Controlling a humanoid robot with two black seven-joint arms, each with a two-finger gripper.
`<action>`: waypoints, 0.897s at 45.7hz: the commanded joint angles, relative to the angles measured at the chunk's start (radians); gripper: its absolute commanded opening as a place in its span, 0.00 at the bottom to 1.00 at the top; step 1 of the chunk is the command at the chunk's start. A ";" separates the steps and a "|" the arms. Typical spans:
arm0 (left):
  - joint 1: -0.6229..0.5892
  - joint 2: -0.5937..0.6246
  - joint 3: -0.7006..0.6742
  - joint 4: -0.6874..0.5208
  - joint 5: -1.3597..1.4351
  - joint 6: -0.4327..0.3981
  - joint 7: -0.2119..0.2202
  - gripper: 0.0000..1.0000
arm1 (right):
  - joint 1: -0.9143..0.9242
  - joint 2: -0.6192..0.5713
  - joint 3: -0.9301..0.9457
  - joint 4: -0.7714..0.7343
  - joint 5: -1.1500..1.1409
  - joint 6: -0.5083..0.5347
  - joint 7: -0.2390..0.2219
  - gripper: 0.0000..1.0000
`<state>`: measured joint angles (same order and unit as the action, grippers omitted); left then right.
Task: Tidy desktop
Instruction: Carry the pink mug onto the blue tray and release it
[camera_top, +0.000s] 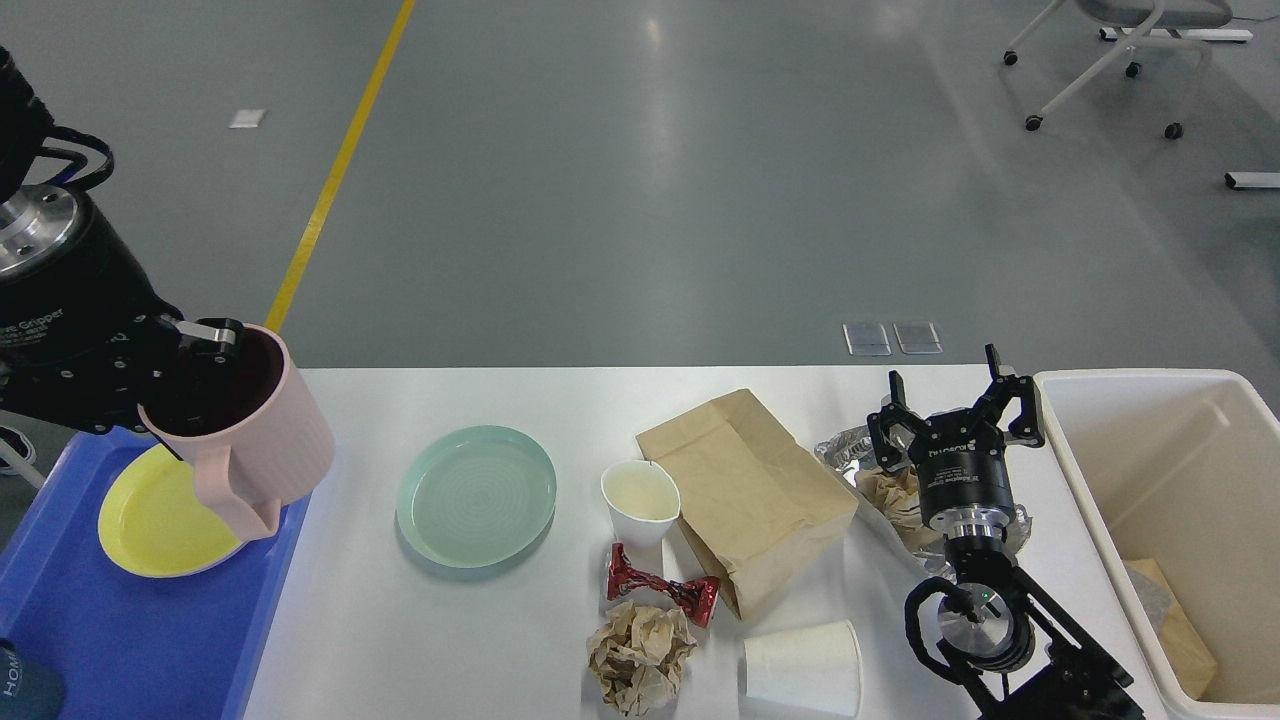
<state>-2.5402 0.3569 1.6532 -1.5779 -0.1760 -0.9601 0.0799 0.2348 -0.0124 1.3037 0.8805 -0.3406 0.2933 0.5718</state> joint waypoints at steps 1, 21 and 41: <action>0.113 0.123 0.086 0.084 0.030 0.000 0.009 0.00 | 0.000 0.000 0.000 0.000 0.000 0.000 0.000 1.00; 0.764 0.447 -0.229 0.455 0.323 0.130 -0.006 0.00 | 0.000 0.000 0.000 0.000 0.000 0.000 0.000 1.00; 1.212 0.412 -0.523 0.648 0.403 0.245 -0.008 0.00 | 0.000 0.000 0.000 0.000 0.000 0.000 0.000 1.00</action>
<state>-1.3951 0.7818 1.1770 -0.9460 0.2069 -0.7462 0.0735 0.2347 -0.0123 1.3035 0.8805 -0.3406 0.2933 0.5722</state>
